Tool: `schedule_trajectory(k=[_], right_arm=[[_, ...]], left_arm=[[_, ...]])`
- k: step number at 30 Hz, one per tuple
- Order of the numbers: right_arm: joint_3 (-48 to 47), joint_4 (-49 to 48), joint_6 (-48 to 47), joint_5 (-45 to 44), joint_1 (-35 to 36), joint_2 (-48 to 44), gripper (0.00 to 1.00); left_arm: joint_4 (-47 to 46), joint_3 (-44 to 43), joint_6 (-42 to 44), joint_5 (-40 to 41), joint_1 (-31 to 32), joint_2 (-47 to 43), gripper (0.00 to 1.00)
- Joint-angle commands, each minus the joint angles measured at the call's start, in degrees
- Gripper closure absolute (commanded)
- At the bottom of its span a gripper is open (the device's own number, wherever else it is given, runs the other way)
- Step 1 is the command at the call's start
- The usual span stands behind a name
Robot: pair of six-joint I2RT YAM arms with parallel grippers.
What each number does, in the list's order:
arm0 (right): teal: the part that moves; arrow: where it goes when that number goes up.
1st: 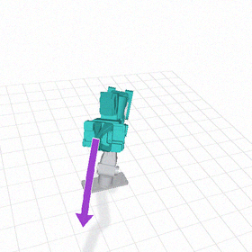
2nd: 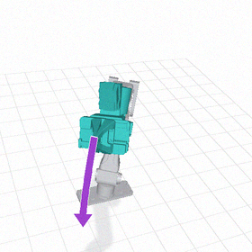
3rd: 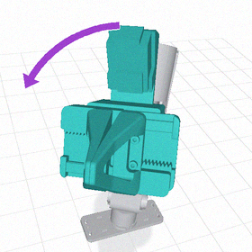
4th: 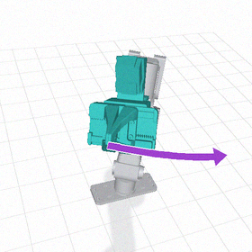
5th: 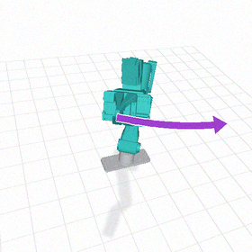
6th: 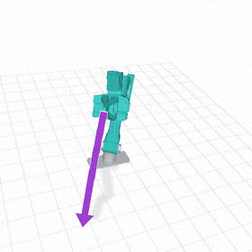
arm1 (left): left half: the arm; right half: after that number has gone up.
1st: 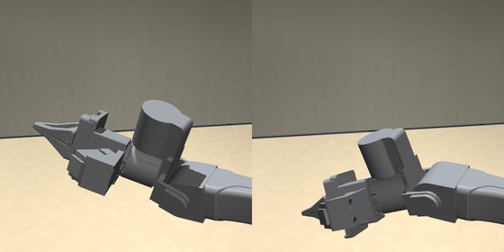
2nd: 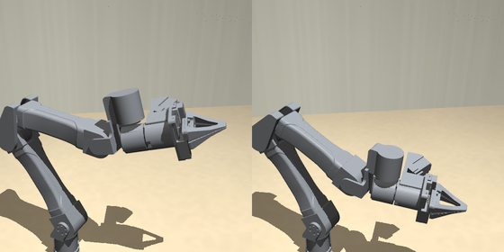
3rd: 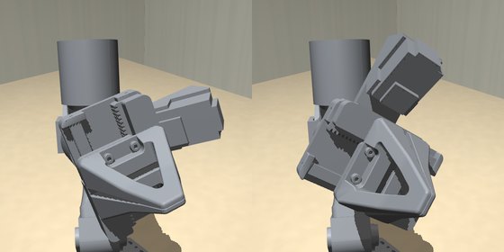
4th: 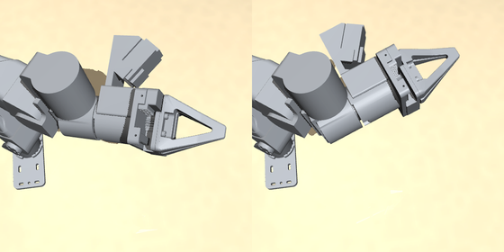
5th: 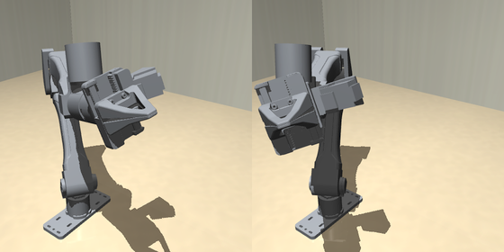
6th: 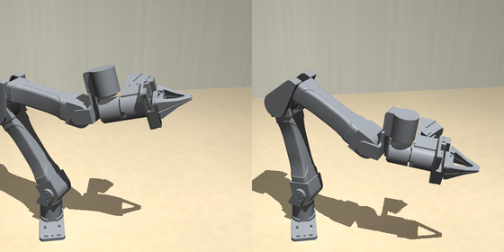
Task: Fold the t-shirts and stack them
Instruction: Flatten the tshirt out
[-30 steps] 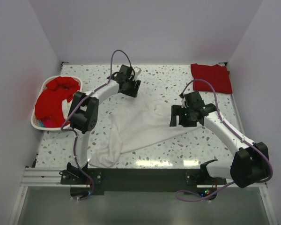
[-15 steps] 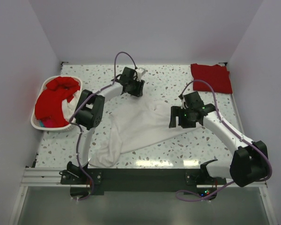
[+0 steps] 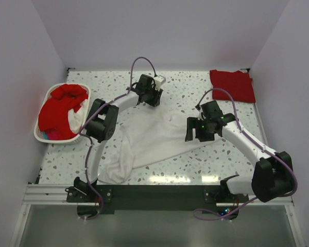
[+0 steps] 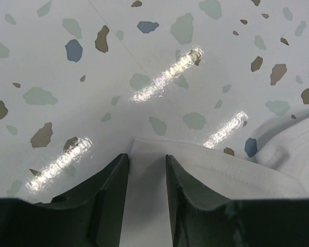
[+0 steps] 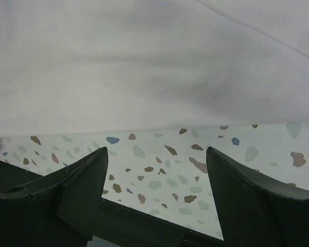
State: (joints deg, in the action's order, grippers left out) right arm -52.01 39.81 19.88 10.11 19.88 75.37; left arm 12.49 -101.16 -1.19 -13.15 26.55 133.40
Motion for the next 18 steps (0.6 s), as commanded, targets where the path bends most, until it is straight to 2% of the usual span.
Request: schedule_trajectory(k=[1,3,6,7,10,14,18], right_arm=[[-1.3,-0.5,0.0,1.4,0.2,0.3,0.2],[-1.4,-0.6,0.1,1.5,0.2,0.4,0.2],[-1.4,-0.8,0.0,1.3,0.2,0.5,0.2],[-1.4,-0.9,0.0,0.9,0.2,0.5,0.2],[-1.5,-0.7,-0.3,0.4,0.3,0.7,0.2],[-2.8,-0.5,-0.4,-2.2,0.2,1.1,0.2],[-5.4,-0.7,-0.3,-6.6,0.1,2.1,0.21]], left_arm=[[3.5,-0.6,4.3,2.6,1.6,2.3,0.61],[4.0,-0.5,4.7,4.2,1.7,2.2,0.64],[4.0,-0.3,5.1,5.4,1.8,2.4,0.73],[4.1,-0.3,5.2,5.7,1.8,2.5,0.83],[3.9,-0.2,5.2,6.7,1.8,1.4,1.0],[4.2,1.2,4.8,12.3,1.8,-3.6,1.0],[5.6,4.7,3.9,23.9,1.5,-15.4,1.0]])
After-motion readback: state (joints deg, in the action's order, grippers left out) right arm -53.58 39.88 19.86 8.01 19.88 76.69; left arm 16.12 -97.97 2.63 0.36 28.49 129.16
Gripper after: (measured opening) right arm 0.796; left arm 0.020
